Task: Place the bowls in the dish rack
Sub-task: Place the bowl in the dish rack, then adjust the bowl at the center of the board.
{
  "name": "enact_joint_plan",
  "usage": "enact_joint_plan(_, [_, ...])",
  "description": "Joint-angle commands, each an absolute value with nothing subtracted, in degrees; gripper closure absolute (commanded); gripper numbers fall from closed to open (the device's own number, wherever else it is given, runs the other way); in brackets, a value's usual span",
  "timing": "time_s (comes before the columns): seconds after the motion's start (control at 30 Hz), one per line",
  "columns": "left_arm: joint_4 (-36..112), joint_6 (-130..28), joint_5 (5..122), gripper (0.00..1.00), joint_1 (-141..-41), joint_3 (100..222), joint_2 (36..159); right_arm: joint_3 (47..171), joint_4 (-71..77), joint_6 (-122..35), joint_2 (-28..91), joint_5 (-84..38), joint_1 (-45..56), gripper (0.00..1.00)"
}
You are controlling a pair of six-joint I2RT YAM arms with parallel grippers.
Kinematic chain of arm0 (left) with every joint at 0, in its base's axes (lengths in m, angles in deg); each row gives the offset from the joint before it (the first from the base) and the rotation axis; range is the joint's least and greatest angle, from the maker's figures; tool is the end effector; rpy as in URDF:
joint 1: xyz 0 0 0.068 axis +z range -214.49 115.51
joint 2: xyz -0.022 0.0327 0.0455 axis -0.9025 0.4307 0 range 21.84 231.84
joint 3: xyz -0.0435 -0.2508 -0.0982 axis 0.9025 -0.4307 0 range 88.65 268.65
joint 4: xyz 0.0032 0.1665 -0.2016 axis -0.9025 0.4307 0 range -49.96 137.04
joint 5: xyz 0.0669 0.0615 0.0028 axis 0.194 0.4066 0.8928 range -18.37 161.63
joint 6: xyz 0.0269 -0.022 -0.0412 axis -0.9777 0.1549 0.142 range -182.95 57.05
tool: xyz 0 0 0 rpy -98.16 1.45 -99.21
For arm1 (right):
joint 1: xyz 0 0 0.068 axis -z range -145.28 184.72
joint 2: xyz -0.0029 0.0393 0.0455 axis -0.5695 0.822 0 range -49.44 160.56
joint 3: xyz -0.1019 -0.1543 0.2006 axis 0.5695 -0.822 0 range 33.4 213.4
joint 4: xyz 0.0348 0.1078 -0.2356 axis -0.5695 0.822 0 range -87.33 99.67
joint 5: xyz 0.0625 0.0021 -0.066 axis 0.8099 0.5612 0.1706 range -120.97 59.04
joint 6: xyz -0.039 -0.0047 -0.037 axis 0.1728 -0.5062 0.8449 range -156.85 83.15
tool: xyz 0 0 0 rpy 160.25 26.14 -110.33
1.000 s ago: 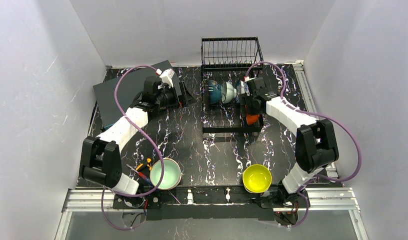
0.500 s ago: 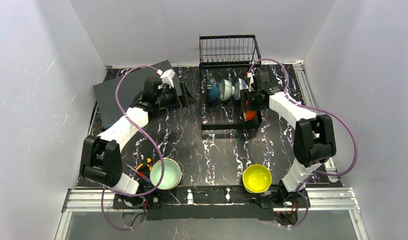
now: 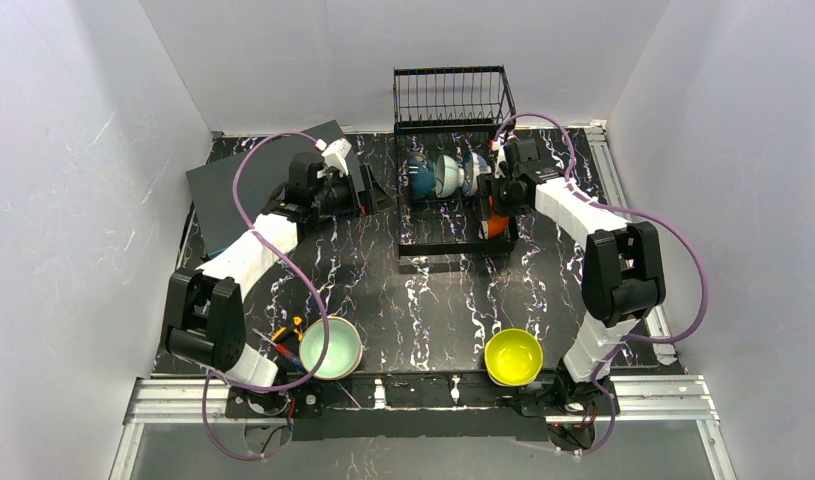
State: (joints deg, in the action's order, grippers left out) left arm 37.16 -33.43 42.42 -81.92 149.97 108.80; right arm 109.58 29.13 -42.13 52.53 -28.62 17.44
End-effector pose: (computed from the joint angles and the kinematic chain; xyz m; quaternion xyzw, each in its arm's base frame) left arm 0.3285 -0.1213 0.2846 0.0540 0.8161 -0.4061 0.4077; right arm 0.3705 0.1169 0.2325 -0.1055 0.9402 0.0822 0.3133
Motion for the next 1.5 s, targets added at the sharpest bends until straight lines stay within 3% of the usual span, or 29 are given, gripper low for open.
enact_joint_plan(0.0, [36.8,-33.4,40.4,0.04,-81.8,150.8,108.7,108.2,31.2,-43.3,55.1,-29.9,16.2,0.61])
enact_joint_plan(0.2, [36.7,-33.2,40.4,0.04,-81.8,150.7,108.4,106.2,30.0,-43.6,50.7,-33.0,16.2,0.4])
enact_joint_plan(0.73, [36.4,-33.1,39.6,0.04,-81.9,150.9,108.5,105.2,30.4,-42.7,44.3,-37.3,16.2,0.02])
enact_joint_plan(1.1, [36.6,-33.7,39.4,0.04,-82.0,151.1,108.2,104.6,30.6,-42.7,38.3,-40.8,16.1,0.01])
enact_joint_plan(1.47, [37.5,-36.0,39.8,0.06,-83.8,151.5,107.2,94.2,27.1,-45.9,24.6,-38.1,16.1,0.01])
